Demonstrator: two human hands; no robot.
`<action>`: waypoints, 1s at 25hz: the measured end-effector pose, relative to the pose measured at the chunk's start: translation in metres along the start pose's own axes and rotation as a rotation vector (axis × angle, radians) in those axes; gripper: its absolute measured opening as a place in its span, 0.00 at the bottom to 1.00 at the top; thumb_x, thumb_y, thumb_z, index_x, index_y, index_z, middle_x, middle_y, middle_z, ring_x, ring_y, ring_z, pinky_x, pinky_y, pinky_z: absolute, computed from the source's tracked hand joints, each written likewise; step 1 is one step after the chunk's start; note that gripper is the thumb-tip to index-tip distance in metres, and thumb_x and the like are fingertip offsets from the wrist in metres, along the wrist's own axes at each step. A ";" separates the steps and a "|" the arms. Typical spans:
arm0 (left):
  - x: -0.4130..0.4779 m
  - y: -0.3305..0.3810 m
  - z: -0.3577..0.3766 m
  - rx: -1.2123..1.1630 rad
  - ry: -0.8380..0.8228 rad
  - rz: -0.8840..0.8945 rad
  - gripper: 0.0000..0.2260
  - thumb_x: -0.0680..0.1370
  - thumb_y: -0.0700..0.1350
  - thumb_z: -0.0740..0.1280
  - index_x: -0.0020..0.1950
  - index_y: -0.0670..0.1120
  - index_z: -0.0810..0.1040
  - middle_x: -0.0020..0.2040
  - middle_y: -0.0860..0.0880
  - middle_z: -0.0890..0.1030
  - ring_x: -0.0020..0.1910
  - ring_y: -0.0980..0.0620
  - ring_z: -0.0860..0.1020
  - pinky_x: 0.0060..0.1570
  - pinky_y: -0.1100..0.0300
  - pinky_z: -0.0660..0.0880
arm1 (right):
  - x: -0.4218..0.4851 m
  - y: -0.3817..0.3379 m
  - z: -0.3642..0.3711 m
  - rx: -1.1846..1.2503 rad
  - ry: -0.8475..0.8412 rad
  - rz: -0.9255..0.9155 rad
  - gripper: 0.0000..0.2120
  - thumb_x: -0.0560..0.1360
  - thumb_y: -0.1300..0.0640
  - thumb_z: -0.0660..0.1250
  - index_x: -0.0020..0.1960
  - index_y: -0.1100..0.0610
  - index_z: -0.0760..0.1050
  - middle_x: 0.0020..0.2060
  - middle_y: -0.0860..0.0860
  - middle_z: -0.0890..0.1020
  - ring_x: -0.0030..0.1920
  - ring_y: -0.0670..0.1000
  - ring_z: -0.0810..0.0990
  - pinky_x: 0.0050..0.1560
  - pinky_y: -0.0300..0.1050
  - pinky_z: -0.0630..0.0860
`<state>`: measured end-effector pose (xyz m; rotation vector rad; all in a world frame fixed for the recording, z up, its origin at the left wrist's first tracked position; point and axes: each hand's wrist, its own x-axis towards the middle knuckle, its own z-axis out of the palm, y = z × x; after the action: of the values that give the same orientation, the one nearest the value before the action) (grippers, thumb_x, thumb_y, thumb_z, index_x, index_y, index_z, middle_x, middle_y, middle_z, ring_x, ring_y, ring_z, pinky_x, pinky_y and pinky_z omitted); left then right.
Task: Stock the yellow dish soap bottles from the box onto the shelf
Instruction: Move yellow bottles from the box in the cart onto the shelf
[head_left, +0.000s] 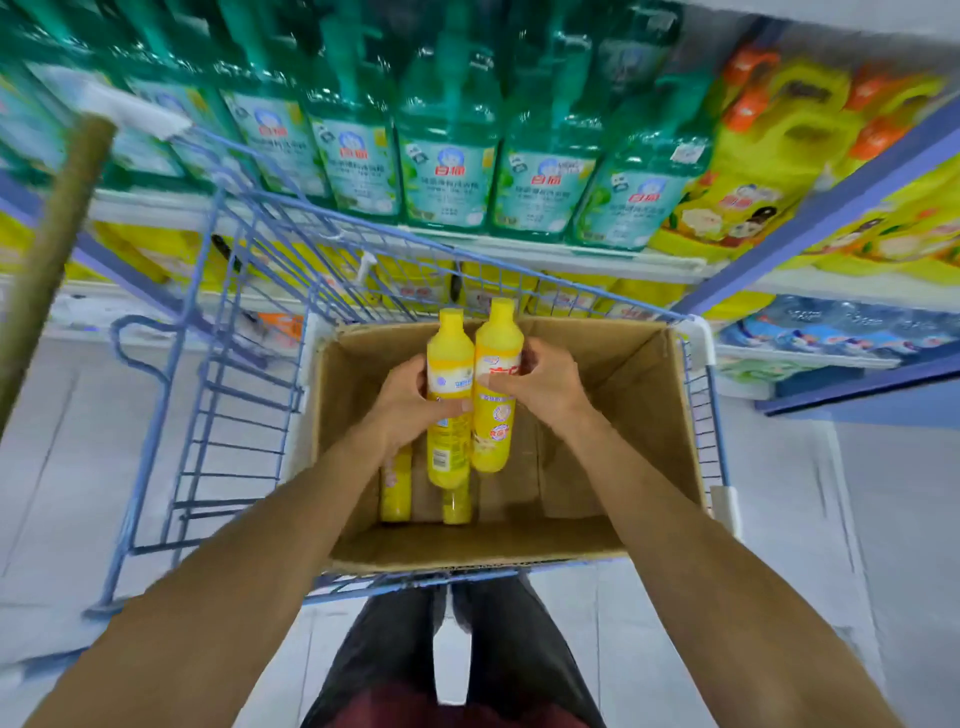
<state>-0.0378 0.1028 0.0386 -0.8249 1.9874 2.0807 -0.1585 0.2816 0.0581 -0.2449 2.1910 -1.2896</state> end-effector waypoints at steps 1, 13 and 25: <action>-0.006 0.028 -0.004 0.002 -0.006 0.041 0.27 0.66 0.35 0.81 0.62 0.43 0.78 0.57 0.47 0.85 0.56 0.49 0.84 0.55 0.52 0.80 | -0.005 -0.026 -0.010 0.020 0.017 -0.046 0.19 0.60 0.50 0.85 0.46 0.47 0.81 0.43 0.45 0.87 0.45 0.44 0.86 0.50 0.48 0.83; -0.078 0.299 -0.008 0.171 -0.049 0.511 0.25 0.69 0.38 0.80 0.64 0.45 0.77 0.54 0.51 0.85 0.49 0.59 0.84 0.43 0.62 0.82 | -0.072 -0.258 -0.123 0.145 0.275 -0.463 0.20 0.64 0.56 0.84 0.54 0.57 0.83 0.46 0.49 0.88 0.47 0.49 0.87 0.51 0.49 0.84; -0.059 0.474 0.083 0.159 0.003 0.801 0.26 0.69 0.37 0.80 0.65 0.43 0.77 0.57 0.49 0.85 0.54 0.57 0.84 0.48 0.63 0.81 | -0.060 -0.358 -0.280 0.196 0.422 -0.703 0.19 0.65 0.54 0.83 0.54 0.55 0.83 0.46 0.48 0.88 0.48 0.48 0.87 0.52 0.51 0.84</action>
<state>-0.2334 0.1449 0.4803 0.0369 2.7404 2.1880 -0.3133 0.3297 0.4871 -0.7760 2.3898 -2.0809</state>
